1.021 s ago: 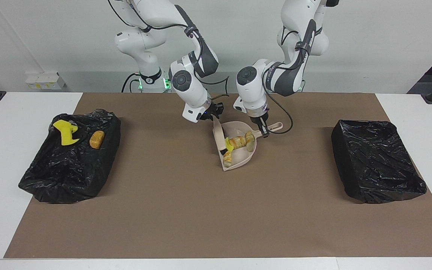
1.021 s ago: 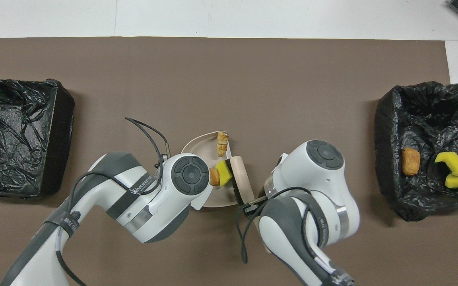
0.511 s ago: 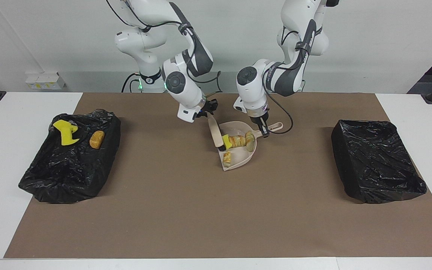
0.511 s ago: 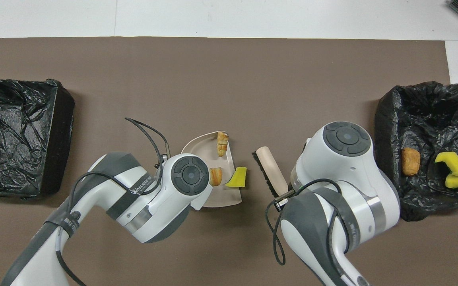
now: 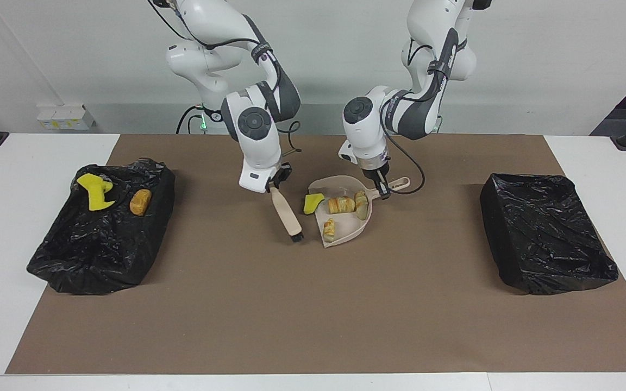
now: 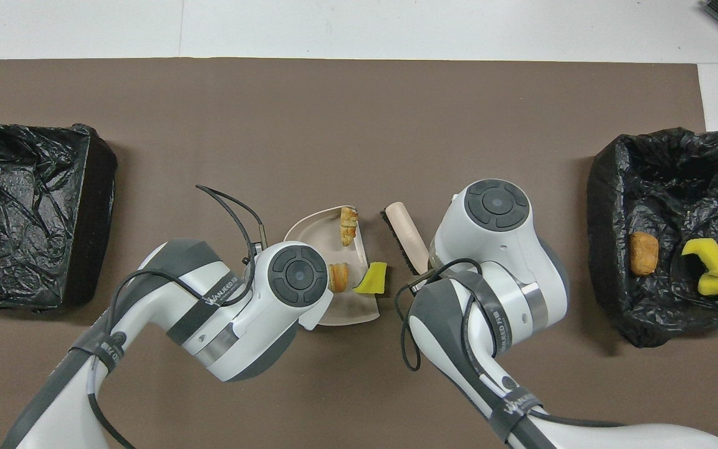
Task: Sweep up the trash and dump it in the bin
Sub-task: 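Sweep the yellow sponge and chunks into the dustpan with the right gripper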
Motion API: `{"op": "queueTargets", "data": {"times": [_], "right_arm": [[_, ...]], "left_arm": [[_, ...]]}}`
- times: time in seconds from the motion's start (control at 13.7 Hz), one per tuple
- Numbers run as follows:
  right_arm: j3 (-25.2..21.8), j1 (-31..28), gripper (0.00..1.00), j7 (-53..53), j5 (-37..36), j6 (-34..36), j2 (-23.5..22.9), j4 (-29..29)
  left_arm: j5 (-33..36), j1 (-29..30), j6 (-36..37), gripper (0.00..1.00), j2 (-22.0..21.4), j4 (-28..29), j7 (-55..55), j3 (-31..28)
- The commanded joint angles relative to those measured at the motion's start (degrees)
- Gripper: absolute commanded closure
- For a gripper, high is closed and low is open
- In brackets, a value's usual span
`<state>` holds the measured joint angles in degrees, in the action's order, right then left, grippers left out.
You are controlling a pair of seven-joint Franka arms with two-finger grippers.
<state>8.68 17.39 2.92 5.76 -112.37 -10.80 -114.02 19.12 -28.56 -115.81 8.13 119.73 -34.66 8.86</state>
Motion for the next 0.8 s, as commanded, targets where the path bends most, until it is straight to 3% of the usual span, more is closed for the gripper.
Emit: {"op": "queueTargets", "data": {"times": [0.0,0.15,0.29,0.51,0.73], "right_arm": [[1.2,0.1,1.00,5.5,6.5,0.1,0.6,0.2],[1.3,0.7,1.00,6.5,13.8,0.1,1.3,-0.8],[1.3,1.7,1.00,6.6,16.5,0.5,1.9,-1.4],[1.3,2.4,1.00,6.3,23.6,0.3,4.7,-6.0],[1.2,2.9,1.00,4.9,24.6,1.1,4.9,-5.2]], "left_arm": [[1.3,-0.4,-1.4,1.00,-2.0,2.6,0.8,-0.3],[1.3,-0.4,-1.4,1.00,-2.0,2.6,0.8,-0.3],[1.3,-0.4,-1.4,1.00,-2.0,2.6,0.8,-0.3],[1.3,-0.3,-1.5,1.00,-2.0,2.6,0.8,-0.3],[1.3,-0.3,-1.9,1.00,-1.9,2.6,0.8,-0.4]]}}
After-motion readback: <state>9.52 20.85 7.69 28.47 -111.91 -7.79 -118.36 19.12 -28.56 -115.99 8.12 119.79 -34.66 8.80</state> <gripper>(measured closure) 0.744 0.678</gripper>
